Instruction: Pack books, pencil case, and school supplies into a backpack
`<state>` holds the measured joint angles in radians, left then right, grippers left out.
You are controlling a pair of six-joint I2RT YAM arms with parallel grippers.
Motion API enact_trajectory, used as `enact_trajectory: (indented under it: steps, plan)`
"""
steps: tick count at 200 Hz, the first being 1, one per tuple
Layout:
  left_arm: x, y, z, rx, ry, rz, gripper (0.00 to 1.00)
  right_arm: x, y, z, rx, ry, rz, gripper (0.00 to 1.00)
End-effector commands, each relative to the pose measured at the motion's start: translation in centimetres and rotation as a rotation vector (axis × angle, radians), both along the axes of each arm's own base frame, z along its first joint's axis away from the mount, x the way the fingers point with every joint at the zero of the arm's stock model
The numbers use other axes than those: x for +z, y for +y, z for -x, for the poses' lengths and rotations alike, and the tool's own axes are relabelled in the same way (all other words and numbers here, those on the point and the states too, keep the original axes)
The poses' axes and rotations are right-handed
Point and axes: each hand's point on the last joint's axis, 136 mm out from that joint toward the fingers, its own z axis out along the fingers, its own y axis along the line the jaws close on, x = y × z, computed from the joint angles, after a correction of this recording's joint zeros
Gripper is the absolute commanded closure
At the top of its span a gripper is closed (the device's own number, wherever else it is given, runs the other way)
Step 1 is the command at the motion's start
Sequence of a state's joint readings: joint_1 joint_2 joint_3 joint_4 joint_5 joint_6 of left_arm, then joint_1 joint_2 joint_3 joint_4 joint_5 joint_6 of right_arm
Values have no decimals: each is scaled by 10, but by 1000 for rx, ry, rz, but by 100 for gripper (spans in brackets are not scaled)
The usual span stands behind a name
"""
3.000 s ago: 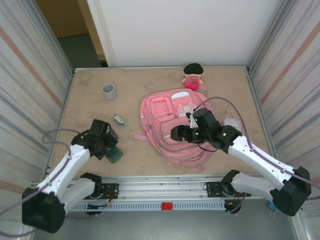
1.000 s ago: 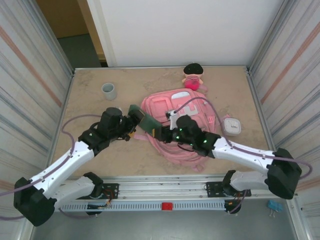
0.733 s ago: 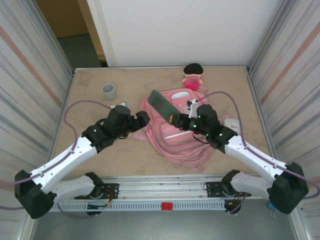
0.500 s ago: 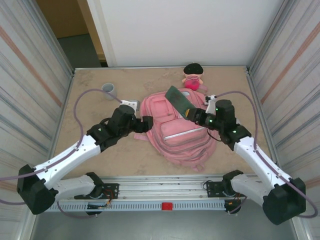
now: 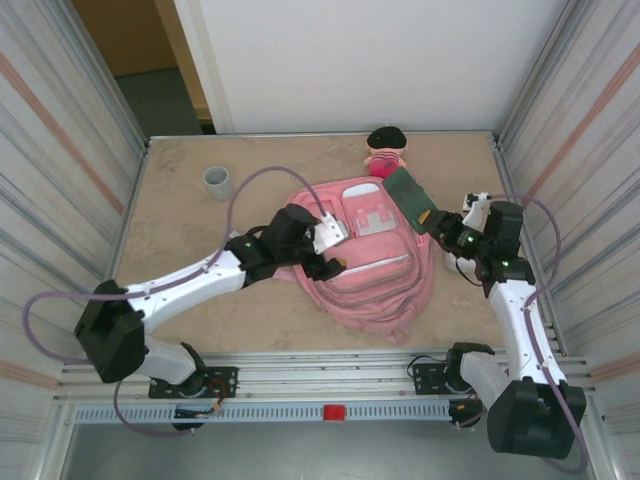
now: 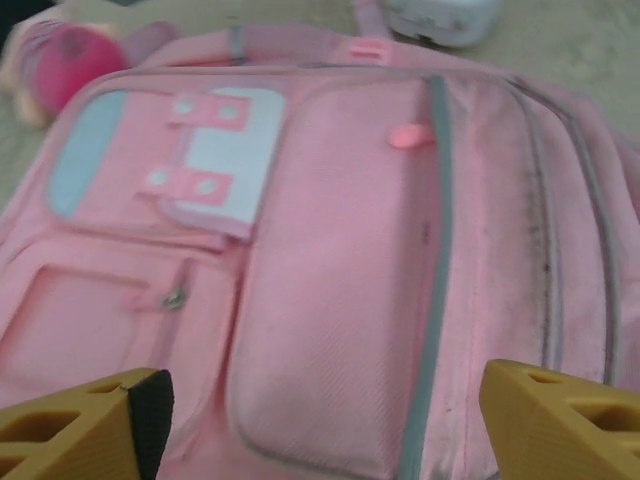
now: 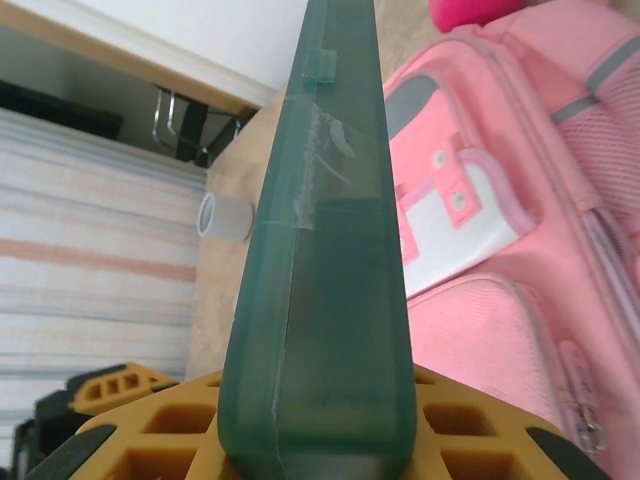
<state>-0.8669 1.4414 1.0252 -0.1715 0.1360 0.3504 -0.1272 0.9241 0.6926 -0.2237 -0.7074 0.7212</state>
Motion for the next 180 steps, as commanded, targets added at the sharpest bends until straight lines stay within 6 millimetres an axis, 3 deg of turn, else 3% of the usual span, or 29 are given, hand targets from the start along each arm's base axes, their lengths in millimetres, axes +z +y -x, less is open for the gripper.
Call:
enact_trajectory:
  steps: [1,45,107,126,149,180]
  plan:
    - [3,-32,13,-254,-102,-8,19,6,-1,9,31,-35,-16,70]
    - [-26,-66,20,-371,-60,-37,15,-6,-7,11,8,1,-19,70]
    - [-43,-87,44,-505,57,31,10,-9,-12,9,-14,8,7,70]
    - [-55,-88,35,-462,49,-6,10,-12,-13,8,-15,20,13,70]
    - [-71,-82,11,-345,-21,-89,10,-10,-15,10,-24,19,26,70]
    - [-77,-78,-9,-261,-100,-117,16,-7,-18,13,-48,4,51,70]
